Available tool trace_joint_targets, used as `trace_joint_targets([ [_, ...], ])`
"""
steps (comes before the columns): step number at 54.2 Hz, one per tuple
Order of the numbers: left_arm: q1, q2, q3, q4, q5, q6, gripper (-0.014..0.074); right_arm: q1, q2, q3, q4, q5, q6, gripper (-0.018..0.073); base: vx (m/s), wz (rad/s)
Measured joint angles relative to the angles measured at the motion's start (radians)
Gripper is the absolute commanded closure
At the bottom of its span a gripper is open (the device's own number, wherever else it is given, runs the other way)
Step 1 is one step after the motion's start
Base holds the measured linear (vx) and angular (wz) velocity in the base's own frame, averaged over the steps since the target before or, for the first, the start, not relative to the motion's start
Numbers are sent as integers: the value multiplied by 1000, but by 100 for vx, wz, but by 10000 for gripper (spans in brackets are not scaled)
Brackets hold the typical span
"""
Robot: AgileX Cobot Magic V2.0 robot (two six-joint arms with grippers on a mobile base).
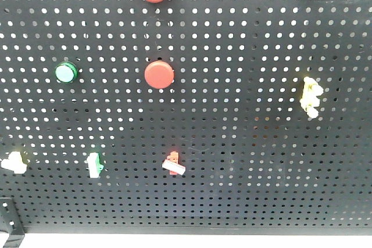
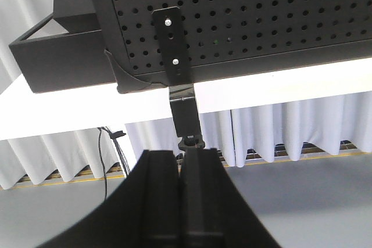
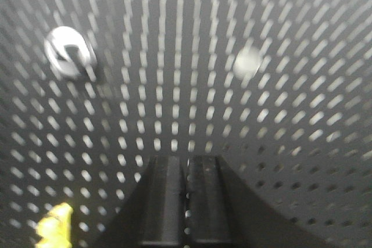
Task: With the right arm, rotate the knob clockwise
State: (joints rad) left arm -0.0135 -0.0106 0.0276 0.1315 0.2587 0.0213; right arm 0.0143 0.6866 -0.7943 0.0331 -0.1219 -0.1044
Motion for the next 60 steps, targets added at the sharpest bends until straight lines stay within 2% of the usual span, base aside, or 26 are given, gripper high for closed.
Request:
trace_joint_targets([
  [7, 0, 0, 0, 0, 0, 0, 603, 0, 44, -1, 0, -42, 0, 169, 0, 0],
  [18, 0, 0, 0, 0, 0, 0, 603, 0, 90, -3, -20, -140, -5, 173, 0, 0],
  [23, 0, 0, 0, 0, 0, 0, 603, 0, 115, -34, -103, -145, -5, 173, 0, 0],
  [29, 0, 0, 0, 0, 0, 0, 603, 16, 172, -119, -284, -143, 7, 173, 0, 0],
  [39, 0, 0, 0, 0, 0, 0, 603, 149, 304, -334, -553, -26, 18, 173, 0, 0],
  [44, 0, 0, 0, 0, 0, 0, 603, 230, 365, -439, -620, 54, 19, 173, 0, 0],
  [50, 0, 0, 0, 0, 0, 0, 603, 293, 428, -537, -674, 144, 19, 173, 0, 0],
  [60, 0, 0, 0, 0, 0, 0, 603, 310, 489, -615, -703, 219, 19, 202, 0, 0],
])
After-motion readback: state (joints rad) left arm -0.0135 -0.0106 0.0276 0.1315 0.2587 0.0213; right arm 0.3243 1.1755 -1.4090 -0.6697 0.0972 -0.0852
